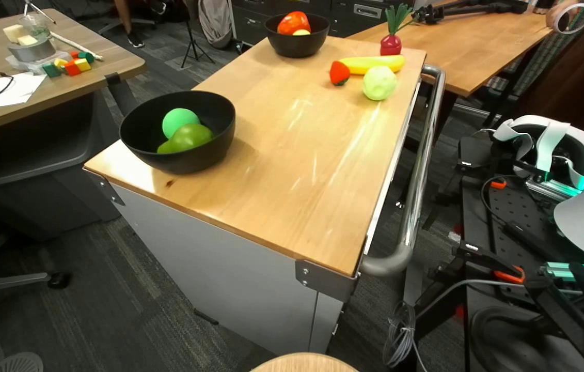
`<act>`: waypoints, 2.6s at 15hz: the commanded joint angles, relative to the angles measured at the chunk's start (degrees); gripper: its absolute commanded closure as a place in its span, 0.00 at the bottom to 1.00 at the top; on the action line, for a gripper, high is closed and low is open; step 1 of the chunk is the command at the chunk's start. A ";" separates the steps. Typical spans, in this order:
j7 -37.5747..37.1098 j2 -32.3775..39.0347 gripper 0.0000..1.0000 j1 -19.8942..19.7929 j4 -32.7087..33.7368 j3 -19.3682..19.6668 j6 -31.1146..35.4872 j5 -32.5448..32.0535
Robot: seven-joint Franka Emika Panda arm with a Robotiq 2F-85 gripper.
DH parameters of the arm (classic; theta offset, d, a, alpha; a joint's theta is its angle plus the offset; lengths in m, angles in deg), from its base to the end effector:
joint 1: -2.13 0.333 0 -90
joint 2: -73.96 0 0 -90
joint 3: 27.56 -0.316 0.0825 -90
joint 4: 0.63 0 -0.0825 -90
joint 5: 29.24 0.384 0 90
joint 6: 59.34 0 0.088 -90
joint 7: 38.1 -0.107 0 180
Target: Put the fruits in the bowls
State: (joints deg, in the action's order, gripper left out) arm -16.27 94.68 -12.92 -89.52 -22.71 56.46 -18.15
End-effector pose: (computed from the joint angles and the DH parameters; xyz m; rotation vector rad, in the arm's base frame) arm 0.6434 -0.2133 0.4528 -3.0318 0.0516 -0.2363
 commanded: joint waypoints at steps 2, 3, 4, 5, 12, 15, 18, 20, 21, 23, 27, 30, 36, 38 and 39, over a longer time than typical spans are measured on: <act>-2.24 9.03 0.73 -2.35 7.53 0.86 -0.28 0.49; -2.24 10.54 0.73 -2.91 8.58 0.73 0.26 0.51; -2.19 11.96 0.73 -3.45 9.75 0.52 0.30 0.53; -2.08 12.88 0.73 -3.83 10.73 0.33 0.12 0.37; -2.57 10.26 0.00 -3.14 12.22 0.20 -2.63 -1.81; -4.58 5.51 0.00 -1.91 9.21 1.08 -5.64 -4.52; -7.26 0.63 0.00 -1.02 4.51 1.86 -11.34 -7.12; -8.39 -1.69 0.00 -0.88 0.81 2.42 -12.33 -8.33; -8.92 -2.64 0.00 -0.94 -1.45 2.84 -11.88 -8.82; -9.36 -4.49 0.00 -1.23 -5.81 3.34 -11.37 -8.85; -0.94 -7.32 0.00 -2.05 -14.32 2.35 -7.55 -4.35; 5.82 -8.64 0.00 -1.42 -18.54 1.84 -7.53 -5.00; 12.82 -9.18 0.15 1.16 -23.10 1.76 -4.26 -14.48; 13.79 -9.14 0.26 1.83 -24.64 1.67 -2.23 -17.79; 14.43 -9.06 0.31 2.07 -25.59 1.59 -1.08 -19.04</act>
State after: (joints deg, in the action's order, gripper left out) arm -4.16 87.95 -11.93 -111.08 -21.18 51.78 -33.35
